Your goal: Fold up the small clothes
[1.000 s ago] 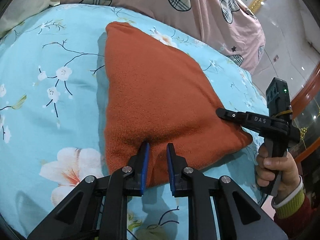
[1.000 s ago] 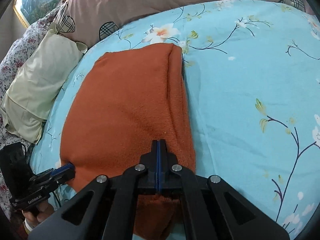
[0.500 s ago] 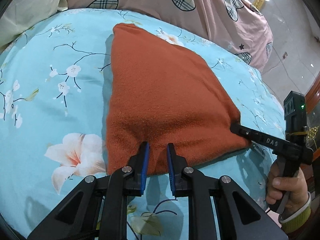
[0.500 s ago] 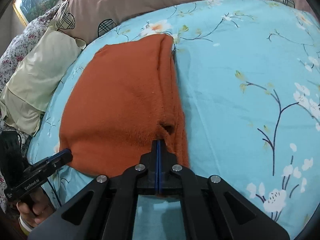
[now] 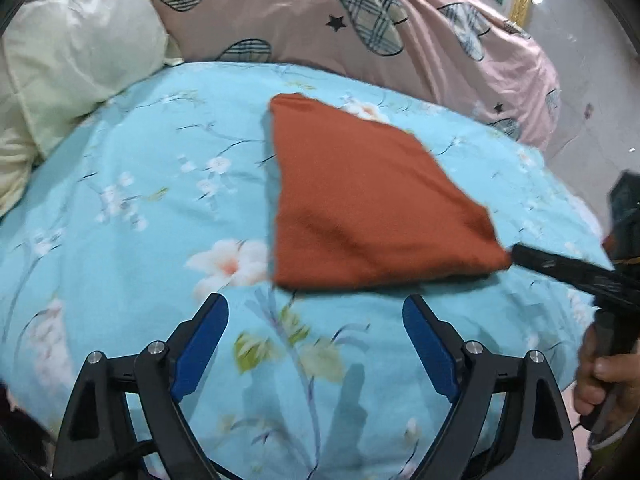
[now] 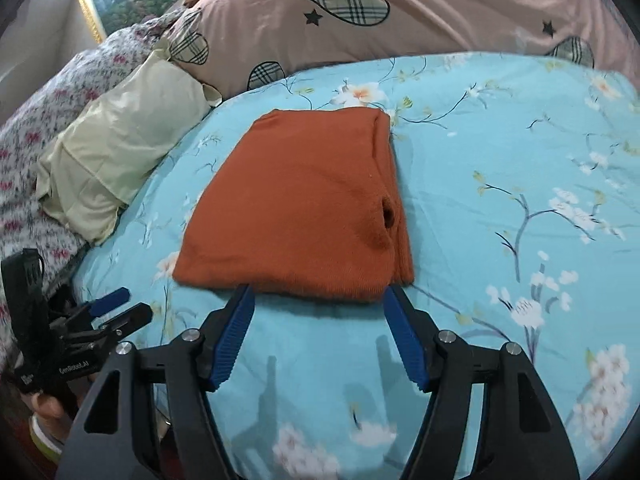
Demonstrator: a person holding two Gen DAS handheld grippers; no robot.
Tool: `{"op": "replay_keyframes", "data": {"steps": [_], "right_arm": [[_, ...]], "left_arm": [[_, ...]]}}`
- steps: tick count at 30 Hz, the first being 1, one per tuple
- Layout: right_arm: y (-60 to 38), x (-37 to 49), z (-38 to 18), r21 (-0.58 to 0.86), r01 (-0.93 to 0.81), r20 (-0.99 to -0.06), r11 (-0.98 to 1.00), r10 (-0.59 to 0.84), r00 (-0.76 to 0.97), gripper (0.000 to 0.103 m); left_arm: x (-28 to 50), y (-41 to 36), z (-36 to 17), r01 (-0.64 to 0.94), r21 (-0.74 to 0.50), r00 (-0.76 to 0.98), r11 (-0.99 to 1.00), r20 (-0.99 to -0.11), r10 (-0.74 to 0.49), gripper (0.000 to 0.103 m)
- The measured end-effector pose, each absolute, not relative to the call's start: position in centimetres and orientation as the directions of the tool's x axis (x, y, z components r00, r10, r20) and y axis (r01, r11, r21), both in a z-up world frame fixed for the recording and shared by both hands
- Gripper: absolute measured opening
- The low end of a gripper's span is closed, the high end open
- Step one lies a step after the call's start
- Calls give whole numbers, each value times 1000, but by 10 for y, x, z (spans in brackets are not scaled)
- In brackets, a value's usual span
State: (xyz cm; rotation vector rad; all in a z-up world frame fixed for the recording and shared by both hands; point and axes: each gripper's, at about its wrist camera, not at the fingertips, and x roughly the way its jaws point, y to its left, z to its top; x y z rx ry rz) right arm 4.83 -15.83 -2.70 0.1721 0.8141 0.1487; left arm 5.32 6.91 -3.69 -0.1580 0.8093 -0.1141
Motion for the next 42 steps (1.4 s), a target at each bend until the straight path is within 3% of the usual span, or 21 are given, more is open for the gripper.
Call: {"op": "replay_keyframes", "data": {"steps": [3,9,23,28,33,42], "right_arm": [[-157,35,-28,186,-74,-716,980,186,673,69],[-154,5,-39,129,-82,-740,988,150,656,85],[-151,-20,-32,83,-107,-745,991,133,654,90],[-152,-23,-16,79,-131,-738,988,147,659,100],[-148,-22,-12,67,-155,-740,986,153,655,102],[-150,-9,-28,93,-144,-778,985,162,607,102]], "left_arm": [[32,73,-40,3,-163,676,987,-726,-122,99],[0,79,-53,-41,-108,637,993,-769,-57,99],[-16,47,-25,22,11,655,1000,-756,-7,99],[-15,49,-3,27,19,669,999,-743,-4,99],[-12,50,12,25,64,680,998,-733,30,100],[4,54,-6,-8,136,640,991,-761,109,100]]}}
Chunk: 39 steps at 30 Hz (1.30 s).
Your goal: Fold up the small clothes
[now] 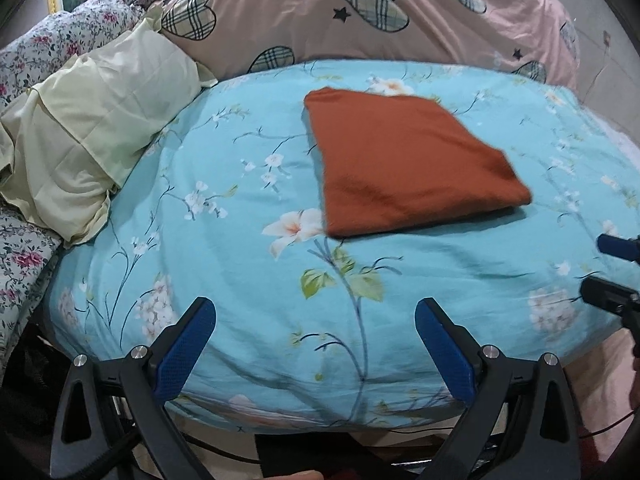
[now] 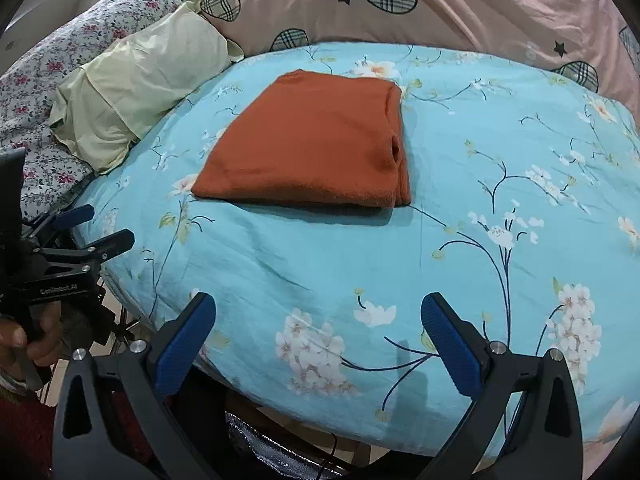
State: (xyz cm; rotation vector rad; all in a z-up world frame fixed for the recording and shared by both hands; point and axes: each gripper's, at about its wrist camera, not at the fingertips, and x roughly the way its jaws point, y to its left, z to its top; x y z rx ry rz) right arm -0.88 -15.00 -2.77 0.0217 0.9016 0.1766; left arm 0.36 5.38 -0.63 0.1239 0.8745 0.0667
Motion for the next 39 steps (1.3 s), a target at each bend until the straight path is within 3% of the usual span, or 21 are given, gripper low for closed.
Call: {"op": "replay_keyframes", "data": {"steps": [14,39], "right_arm": [[-142,18,-32,94,-165,-799,982,173,576,102],[-141,59,-14,94,-182,-784,979,186,592,102]], "left_arm": [[31,58,-20,-15,129,603,992,-790,111,100],[58,38,9,-37,158,658,987,-739,143,100]]}}
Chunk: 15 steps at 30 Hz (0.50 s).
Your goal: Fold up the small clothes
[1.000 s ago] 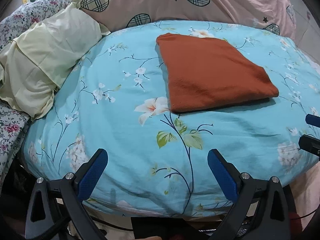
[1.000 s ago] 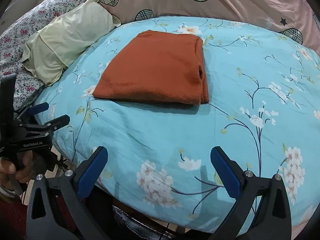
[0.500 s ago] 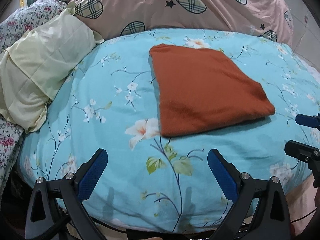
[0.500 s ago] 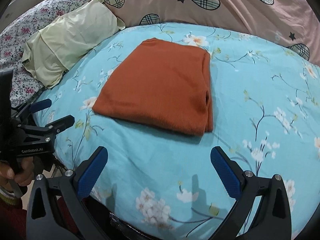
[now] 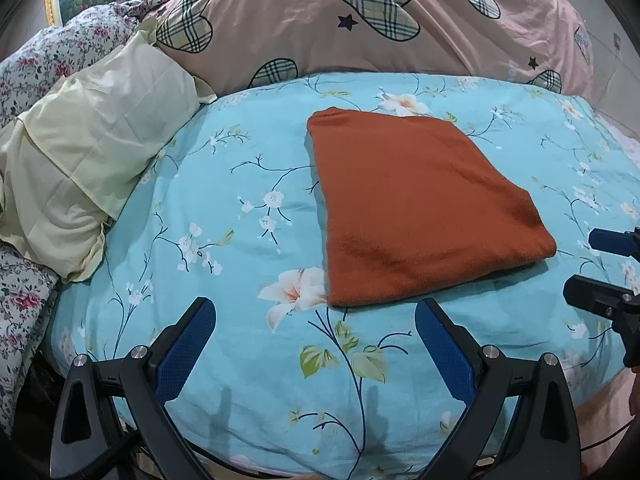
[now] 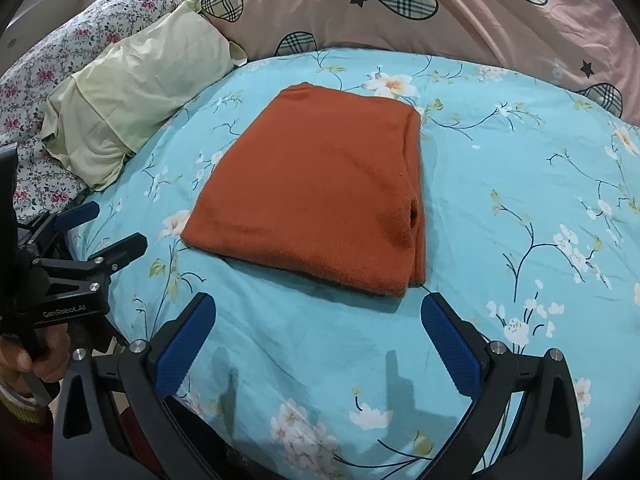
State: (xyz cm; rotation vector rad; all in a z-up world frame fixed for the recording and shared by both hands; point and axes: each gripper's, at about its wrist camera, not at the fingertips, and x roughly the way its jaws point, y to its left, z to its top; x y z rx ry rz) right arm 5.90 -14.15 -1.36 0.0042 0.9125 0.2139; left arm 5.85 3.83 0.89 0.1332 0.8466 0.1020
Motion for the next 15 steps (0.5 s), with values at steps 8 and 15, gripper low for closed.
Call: {"op": "replay_keyframes", "data": {"steps": [8,15], "right_arm": [[-143,64,-13,98,-177,-782,979,186,594,102],[-143,65,-12,102,-173,-779,980,186,598,102]], "left_arm": [[64,34,2,-26,165,647,986,-749,142,100],[68,35,3,-27,159,646,987,-751,138,100]]}}
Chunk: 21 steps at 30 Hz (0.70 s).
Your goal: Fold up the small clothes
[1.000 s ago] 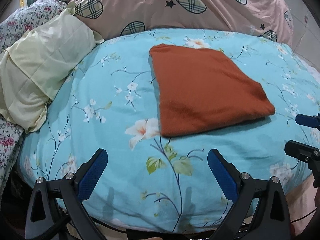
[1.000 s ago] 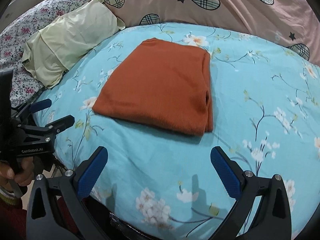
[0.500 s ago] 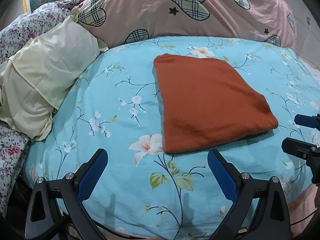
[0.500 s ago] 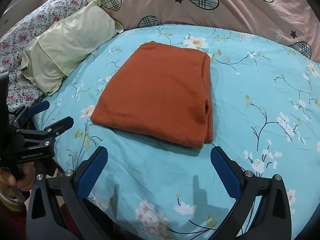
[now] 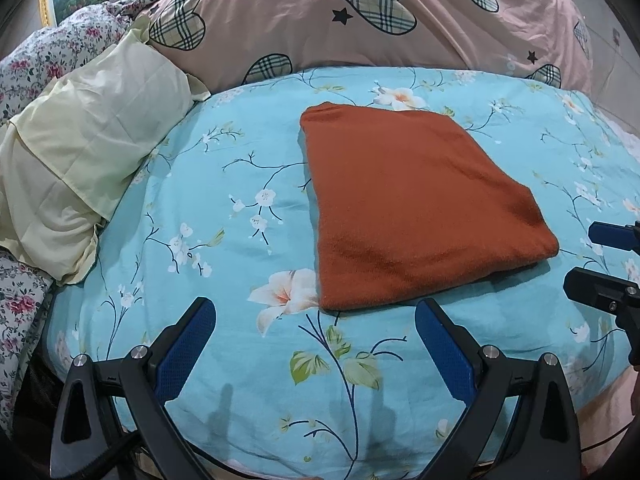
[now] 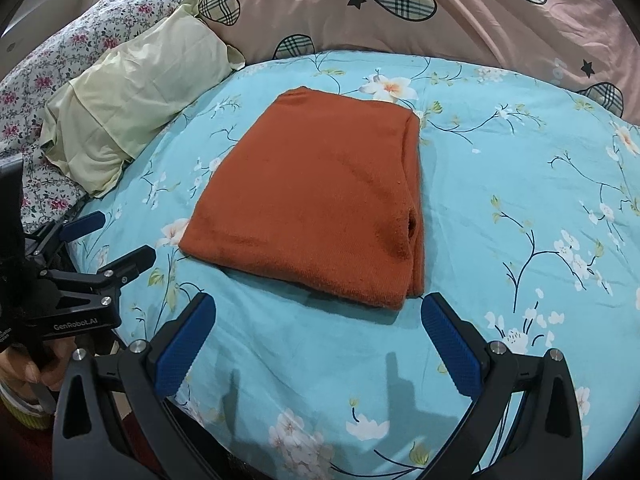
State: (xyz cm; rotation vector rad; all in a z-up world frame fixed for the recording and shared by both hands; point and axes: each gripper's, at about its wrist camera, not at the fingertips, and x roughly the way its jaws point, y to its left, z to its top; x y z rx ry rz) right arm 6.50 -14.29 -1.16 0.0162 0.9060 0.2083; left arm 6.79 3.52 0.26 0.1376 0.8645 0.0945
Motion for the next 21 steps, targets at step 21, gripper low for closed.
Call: {"op": "replay_keyframes", "data": {"steps": [21], "right_arm": [[-141,59,-11,100,-177,-782,979,187,594,102]], "left_arm": [[64,35,3,-22,154,652,988,-747,131,100]]}}
